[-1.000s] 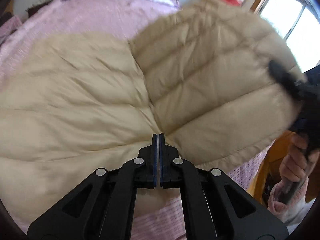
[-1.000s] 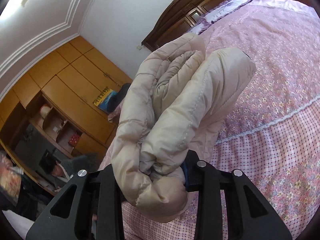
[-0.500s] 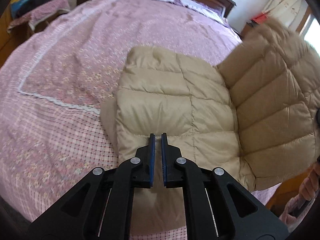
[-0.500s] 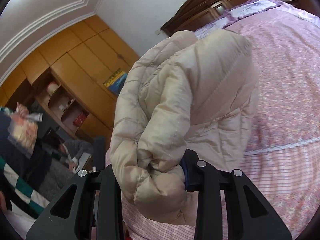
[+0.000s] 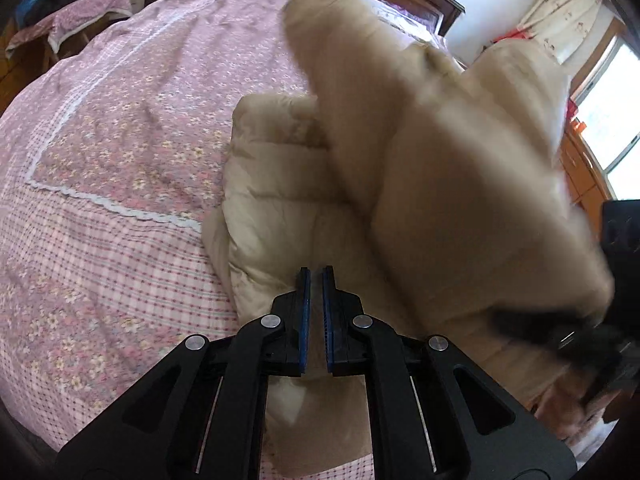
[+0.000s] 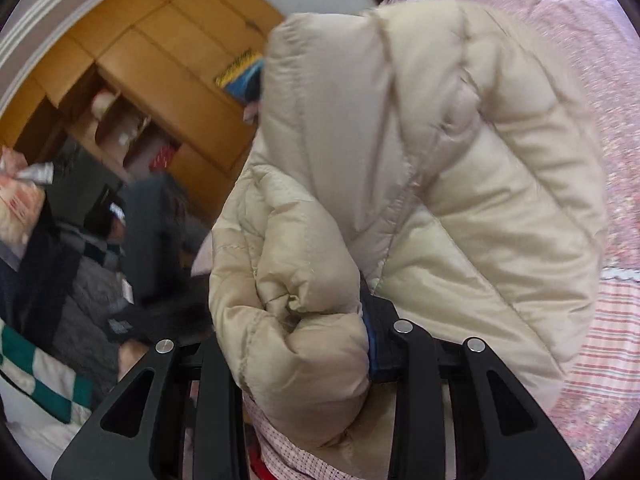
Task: Fold large clothes
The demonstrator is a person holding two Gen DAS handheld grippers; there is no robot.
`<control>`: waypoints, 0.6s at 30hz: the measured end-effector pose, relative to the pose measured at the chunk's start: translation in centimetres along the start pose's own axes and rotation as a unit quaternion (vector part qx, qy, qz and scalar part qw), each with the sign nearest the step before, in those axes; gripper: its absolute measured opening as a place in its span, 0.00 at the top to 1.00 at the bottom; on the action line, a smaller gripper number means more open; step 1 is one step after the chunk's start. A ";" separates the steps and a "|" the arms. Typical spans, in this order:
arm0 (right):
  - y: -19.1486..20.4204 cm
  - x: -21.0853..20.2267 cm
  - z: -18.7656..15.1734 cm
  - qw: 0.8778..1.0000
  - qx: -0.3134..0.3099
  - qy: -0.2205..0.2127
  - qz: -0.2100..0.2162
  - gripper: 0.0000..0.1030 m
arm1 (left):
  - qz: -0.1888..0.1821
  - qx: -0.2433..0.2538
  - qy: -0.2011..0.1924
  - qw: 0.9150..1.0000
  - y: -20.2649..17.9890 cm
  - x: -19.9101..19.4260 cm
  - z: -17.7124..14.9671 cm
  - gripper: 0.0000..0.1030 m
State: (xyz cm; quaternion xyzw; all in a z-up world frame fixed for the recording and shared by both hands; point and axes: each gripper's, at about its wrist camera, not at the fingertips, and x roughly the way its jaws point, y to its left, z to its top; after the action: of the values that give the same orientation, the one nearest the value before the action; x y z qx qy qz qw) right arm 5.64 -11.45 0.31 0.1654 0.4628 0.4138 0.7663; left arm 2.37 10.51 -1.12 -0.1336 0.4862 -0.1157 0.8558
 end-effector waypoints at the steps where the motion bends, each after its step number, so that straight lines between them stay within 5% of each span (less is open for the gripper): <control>1: 0.0 0.5 -0.3 1.000 -0.004 0.007 0.001 0.65 | -0.002 -0.005 0.000 1.000 0.3 -0.1 0.0 0.94; 8: 0.0 0.8 -1.1 1.000 -0.007 0.001 0.011 0.52 | -0.001 -0.029 -0.026 0.999 1.4 -2.4 -0.5 0.94; 13: 0.6 0.7 -1.5 0.999 -0.019 -0.003 0.046 0.23 | 0.009 -0.035 -0.058 0.998 2.2 -5.0 0.2 0.93; 18: 0.9 0.0 -1.5 0.998 -0.015 -0.017 0.052 0.21 | 0.017 -0.028 -0.078 0.996 1.9 -6.4 1.8 0.78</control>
State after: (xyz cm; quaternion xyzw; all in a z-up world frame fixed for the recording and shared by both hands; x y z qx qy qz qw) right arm 3.93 -11.11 0.10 0.1845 0.4346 0.4568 0.7539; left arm 0.85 14.60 4.27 -0.1578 0.4233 -0.0766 0.8889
